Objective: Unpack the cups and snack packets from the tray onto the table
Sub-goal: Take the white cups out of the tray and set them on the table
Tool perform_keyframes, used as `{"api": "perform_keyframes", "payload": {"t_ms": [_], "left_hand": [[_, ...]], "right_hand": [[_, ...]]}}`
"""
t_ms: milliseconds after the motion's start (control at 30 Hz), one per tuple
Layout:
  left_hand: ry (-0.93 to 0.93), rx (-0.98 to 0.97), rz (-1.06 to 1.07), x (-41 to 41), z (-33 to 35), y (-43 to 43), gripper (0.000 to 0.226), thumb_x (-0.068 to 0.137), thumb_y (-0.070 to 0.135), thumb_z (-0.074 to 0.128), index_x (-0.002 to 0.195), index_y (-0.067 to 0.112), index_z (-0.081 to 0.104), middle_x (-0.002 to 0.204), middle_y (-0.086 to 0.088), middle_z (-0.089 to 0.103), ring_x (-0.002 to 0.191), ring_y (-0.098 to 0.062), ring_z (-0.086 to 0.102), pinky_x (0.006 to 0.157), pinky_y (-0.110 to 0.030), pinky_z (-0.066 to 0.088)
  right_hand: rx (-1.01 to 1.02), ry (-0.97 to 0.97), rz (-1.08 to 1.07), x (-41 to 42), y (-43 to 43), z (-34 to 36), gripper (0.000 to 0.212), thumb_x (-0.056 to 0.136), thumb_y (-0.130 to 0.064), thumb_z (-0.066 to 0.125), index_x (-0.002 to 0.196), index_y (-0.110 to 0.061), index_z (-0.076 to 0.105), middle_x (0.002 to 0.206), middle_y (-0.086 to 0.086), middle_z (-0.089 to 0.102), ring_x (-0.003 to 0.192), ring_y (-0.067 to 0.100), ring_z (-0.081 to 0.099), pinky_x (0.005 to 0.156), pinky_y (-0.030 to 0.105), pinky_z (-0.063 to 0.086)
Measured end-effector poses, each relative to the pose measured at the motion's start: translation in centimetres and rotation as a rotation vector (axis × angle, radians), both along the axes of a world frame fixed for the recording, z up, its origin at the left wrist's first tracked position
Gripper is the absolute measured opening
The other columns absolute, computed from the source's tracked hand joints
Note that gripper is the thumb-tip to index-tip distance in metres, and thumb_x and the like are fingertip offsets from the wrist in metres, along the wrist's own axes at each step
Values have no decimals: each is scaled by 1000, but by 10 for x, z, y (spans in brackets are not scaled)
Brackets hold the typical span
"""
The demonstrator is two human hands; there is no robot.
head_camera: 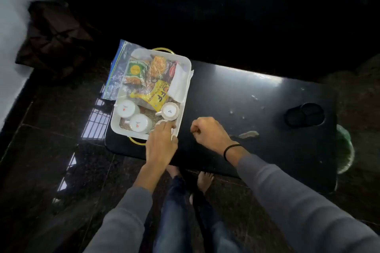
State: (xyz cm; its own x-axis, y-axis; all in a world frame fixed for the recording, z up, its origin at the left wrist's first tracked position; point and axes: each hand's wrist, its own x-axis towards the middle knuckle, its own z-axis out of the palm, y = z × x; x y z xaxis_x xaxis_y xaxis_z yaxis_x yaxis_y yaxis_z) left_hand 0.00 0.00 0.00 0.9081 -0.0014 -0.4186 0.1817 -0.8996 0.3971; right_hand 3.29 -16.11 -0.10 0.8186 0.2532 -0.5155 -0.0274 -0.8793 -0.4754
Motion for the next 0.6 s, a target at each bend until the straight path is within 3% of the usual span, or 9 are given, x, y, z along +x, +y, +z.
{"api": "perform_keyframes", "payload": {"t_ms": [133,267,400,500,600], "left_hand": [[-50,19,51,17,-30,18,41,93,11,62,133,10,56,129,-11,60,120,-32,52,94,-44,46],[-107,-35,48,41,-53,23,50,93,15,67,140,10,51,136,-9,57,127,-30,49,100,-42,44],[-123,1,-28,63,-79,24,62,91,23,72,146,12,44,142,-7,53,132,-27,47,104,-37,39],[-116,52,-80,73,-95,23,73,90,29,74,151,14,38,143,-6,51,134,-26,46,104,-37,40],[-148,132,-122,78,-106,22,76,87,35,75,150,17,38,141,-4,53,131,-25,49,101,-36,41]], "right_hand": [[74,10,-109,17,17,-26,15,91,-12,61,101,-12,73,106,5,72,98,28,68,86,45,58],[145,-13,-138,32,36,-49,35,90,-12,65,125,-12,65,124,8,69,105,31,68,90,47,57],[242,-15,-247,41,46,-73,37,86,0,63,122,-9,64,117,11,70,100,30,67,88,45,58],[324,-2,-356,41,49,-85,42,89,2,62,128,-14,65,118,5,73,106,19,68,92,32,58],[371,6,-446,39,49,-90,43,94,-1,63,134,-15,65,123,2,73,106,10,67,84,4,49]]}}
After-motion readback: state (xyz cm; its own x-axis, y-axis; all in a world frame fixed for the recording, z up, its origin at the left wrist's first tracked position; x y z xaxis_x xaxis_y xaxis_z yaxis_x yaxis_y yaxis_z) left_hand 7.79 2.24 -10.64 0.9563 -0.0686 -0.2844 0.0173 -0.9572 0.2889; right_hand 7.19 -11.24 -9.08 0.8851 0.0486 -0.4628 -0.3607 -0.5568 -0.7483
